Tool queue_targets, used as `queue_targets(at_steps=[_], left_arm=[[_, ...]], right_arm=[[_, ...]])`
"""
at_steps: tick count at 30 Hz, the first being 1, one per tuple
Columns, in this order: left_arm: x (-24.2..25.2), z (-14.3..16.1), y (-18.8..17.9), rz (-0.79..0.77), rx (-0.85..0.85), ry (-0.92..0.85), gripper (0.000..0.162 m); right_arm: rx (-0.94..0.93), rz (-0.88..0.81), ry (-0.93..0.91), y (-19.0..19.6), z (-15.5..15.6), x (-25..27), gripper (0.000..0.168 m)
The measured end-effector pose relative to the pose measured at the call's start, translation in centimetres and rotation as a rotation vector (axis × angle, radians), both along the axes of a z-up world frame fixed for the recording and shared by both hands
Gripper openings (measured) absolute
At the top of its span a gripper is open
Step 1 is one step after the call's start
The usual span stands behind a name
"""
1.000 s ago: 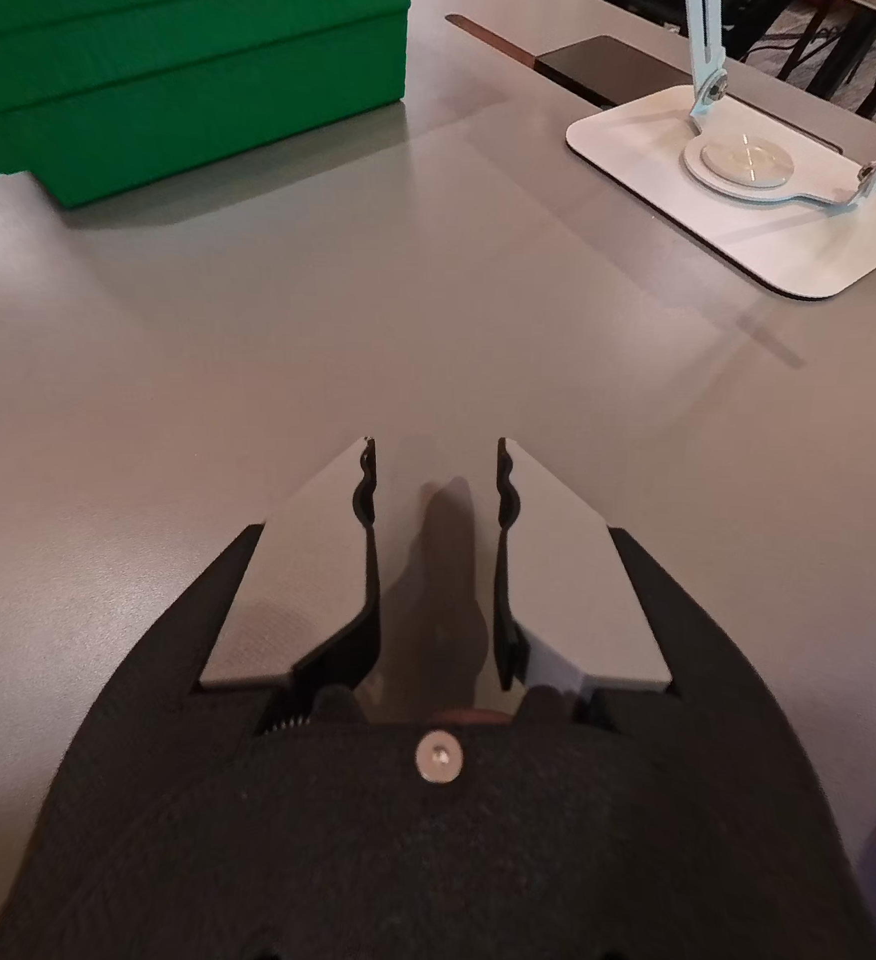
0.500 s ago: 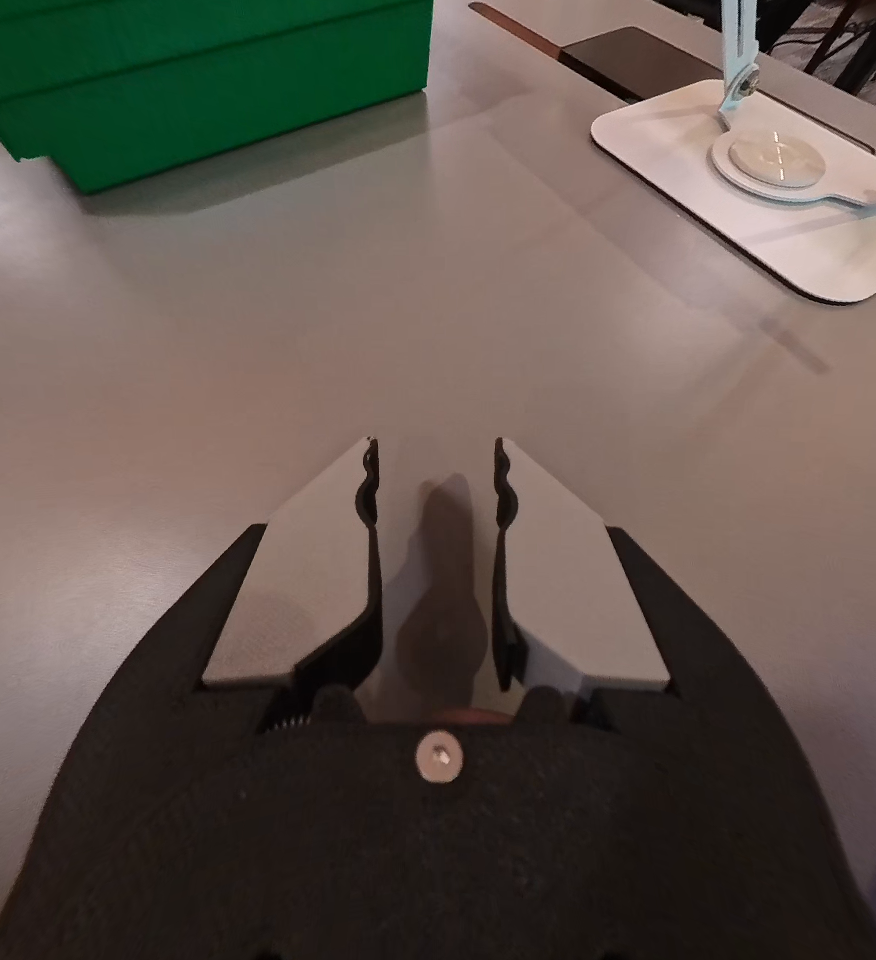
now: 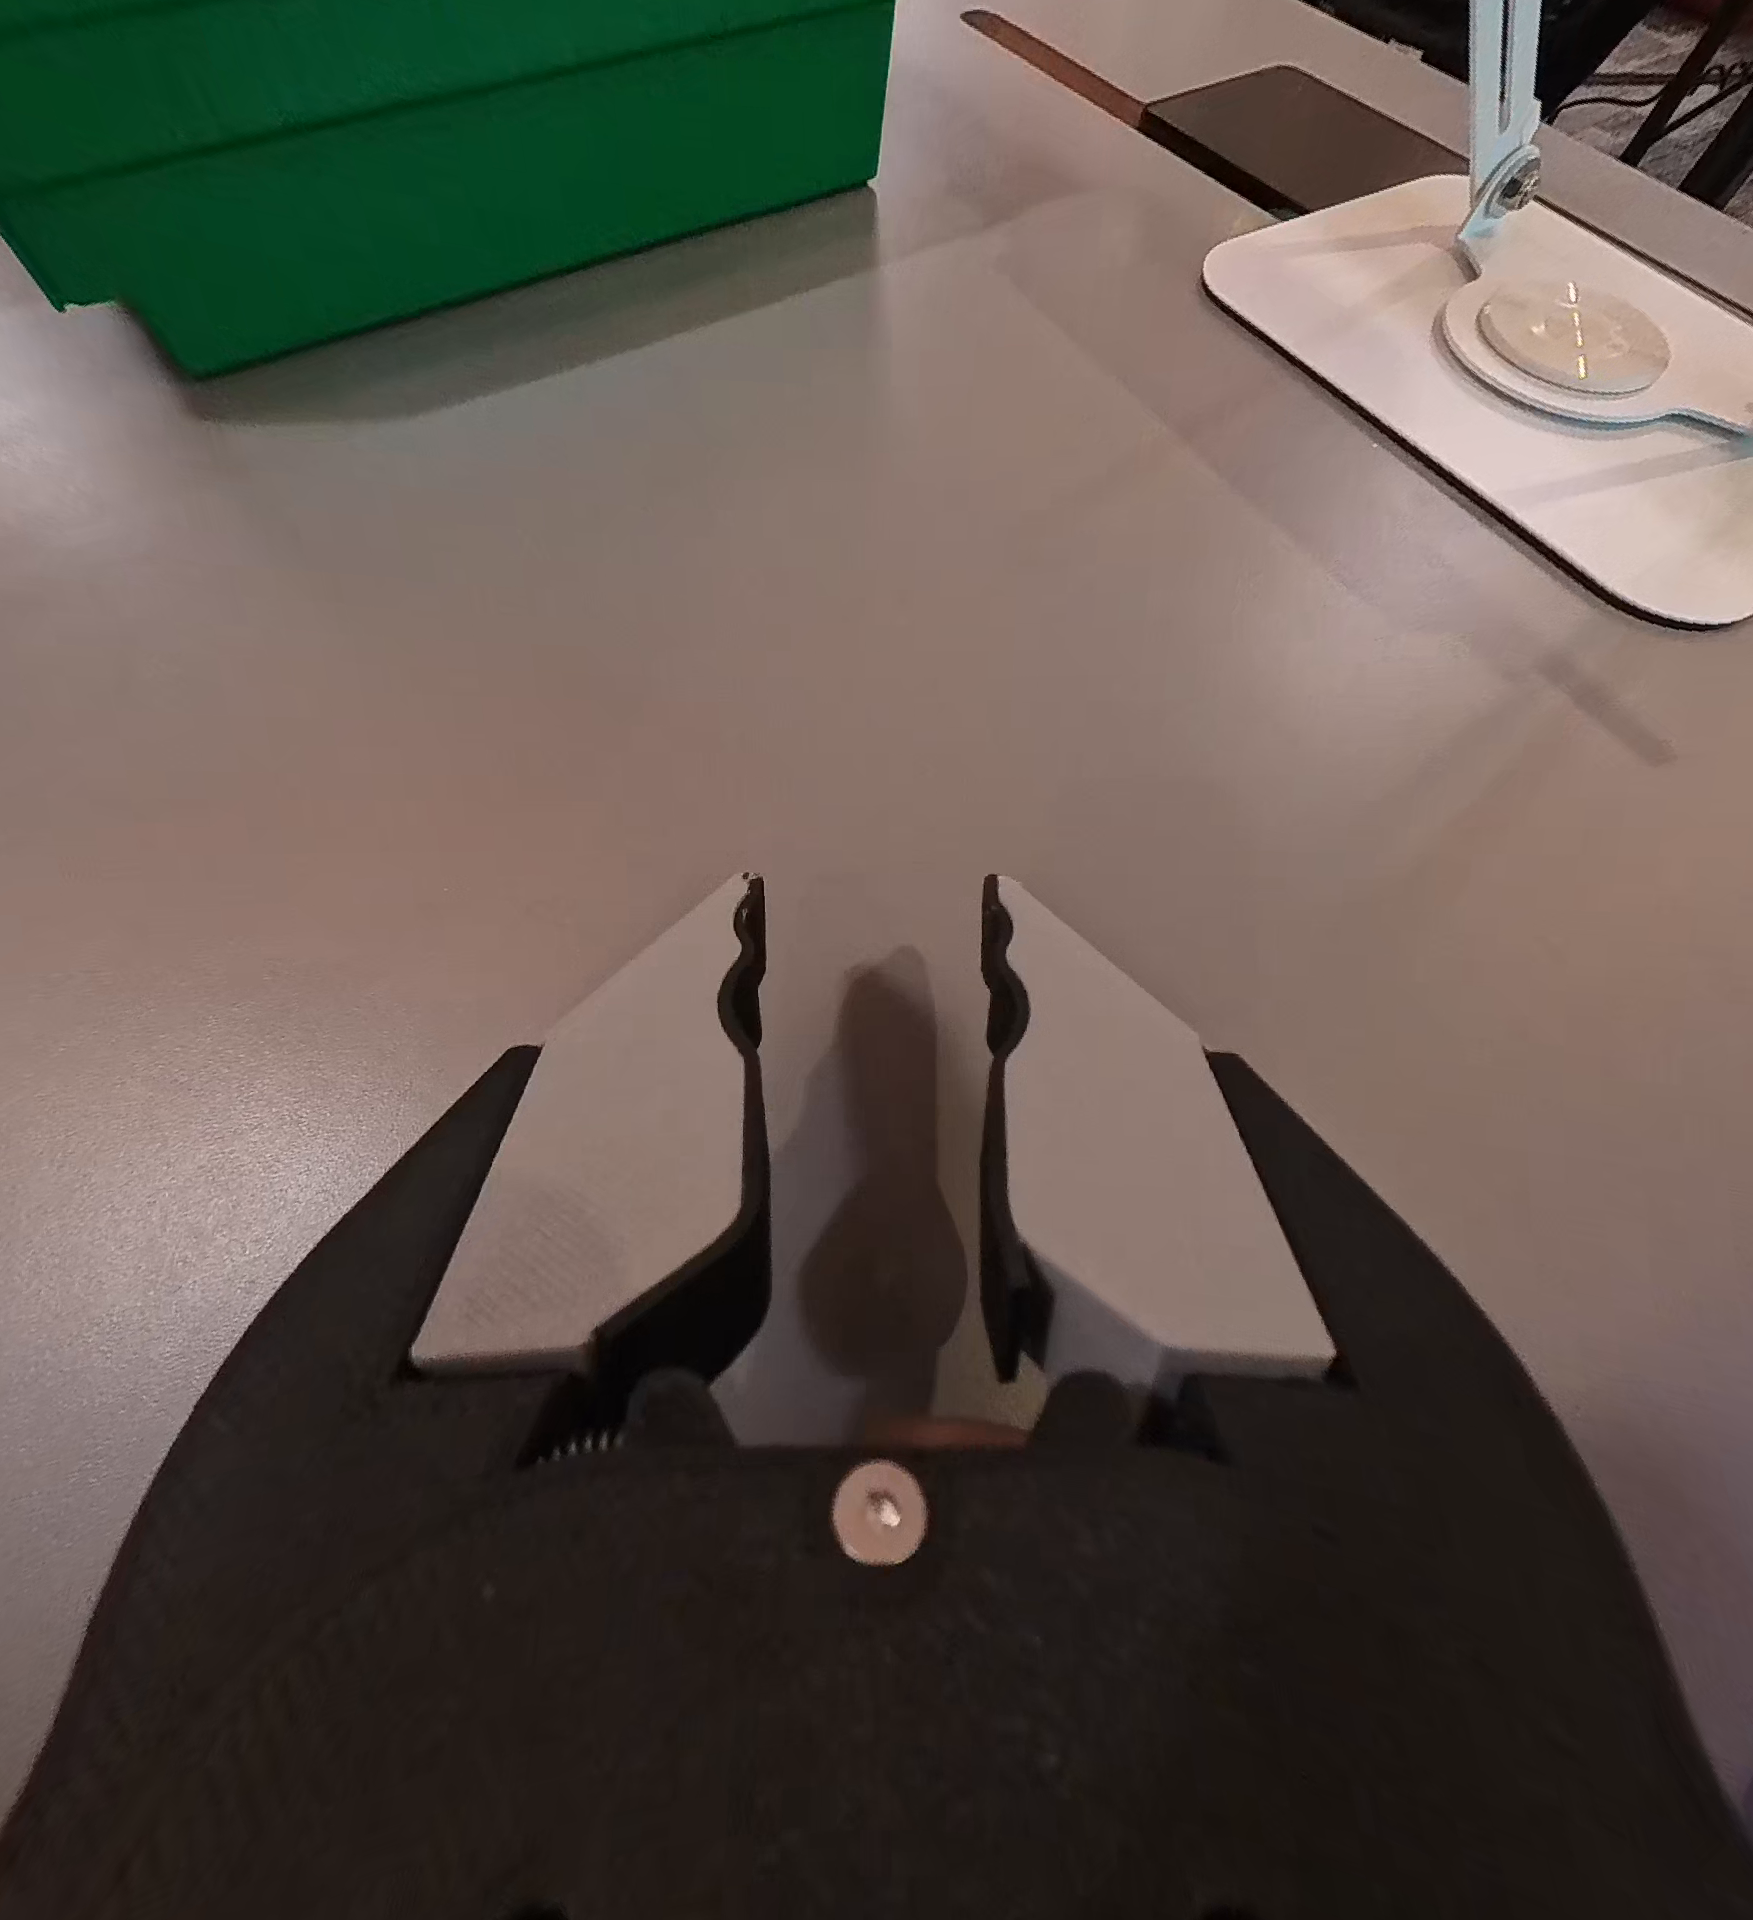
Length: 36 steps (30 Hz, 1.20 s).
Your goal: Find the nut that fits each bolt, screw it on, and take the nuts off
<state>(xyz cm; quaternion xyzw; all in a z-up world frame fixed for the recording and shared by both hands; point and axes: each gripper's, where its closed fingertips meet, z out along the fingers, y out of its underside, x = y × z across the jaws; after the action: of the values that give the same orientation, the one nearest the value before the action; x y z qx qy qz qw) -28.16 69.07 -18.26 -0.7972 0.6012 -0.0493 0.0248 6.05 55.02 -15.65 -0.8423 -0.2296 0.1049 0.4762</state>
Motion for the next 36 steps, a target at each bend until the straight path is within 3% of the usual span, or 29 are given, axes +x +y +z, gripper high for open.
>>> queue_targets(at_steps=[4,8,11,13,18,21,24,27,29,32,36], left_arm=[[0.5,2.2,1.0,0.005,0.097,-0.033,0.005],[3.4,7.5,0.6,-0.038,0.254,-0.171,0.004],[8.7,11.6,-3.3,-0.170,0.312,-0.319,0.004],[12.9,12.4,-7.1,-0.289,0.304,-0.379,0.004],[22.4,6.9,-15.1,-0.529,0.197,-0.382,0.004],[25.1,2.3,-17.2,-0.584,0.117,-0.317,0.004],[25.6,-0.3,-17.7,-0.608,0.083,-0.266,0.004],[25.8,-0.3,-18.0,-0.609,0.048,-0.304,0.005],[25.5,-0.1,-17.9,-0.581,0.030,-0.306,0.017],[24.5,0.6,-17.7,-0.549,0.036,-0.315,0.022],[20.3,4.6,-16.0,-0.507,0.088,-0.329,0.024]], right_arm=[[0.002,0.001,-0.004,0.0,0.0,-0.1,0.038],[0.003,-0.006,-0.007,0.1,0.0,0.1,0.038],[0.012,-0.020,-0.007,0.1,0.3,0.4,0.037],[0.020,-0.030,-0.002,0.2,0.6,0.6,0.037],[0.043,-0.056,0.003,0.3,1.3,1.3,0.037],[0.057,-0.069,0.013,0.3,1.7,1.6,0.037],[0.066,-0.071,0.022,0.2,2.1,1.8,0.036],[0.074,-0.065,0.026,0.1,2.4,1.6,0.037],[0.079,-0.059,0.025,0.0,2.6,1.5,0.036],[0.086,-0.055,0.014,-0.1,2.7,1.3,0.037],[0.096,-0.057,0.009,-0.1,3.0,1.4,0.037]])
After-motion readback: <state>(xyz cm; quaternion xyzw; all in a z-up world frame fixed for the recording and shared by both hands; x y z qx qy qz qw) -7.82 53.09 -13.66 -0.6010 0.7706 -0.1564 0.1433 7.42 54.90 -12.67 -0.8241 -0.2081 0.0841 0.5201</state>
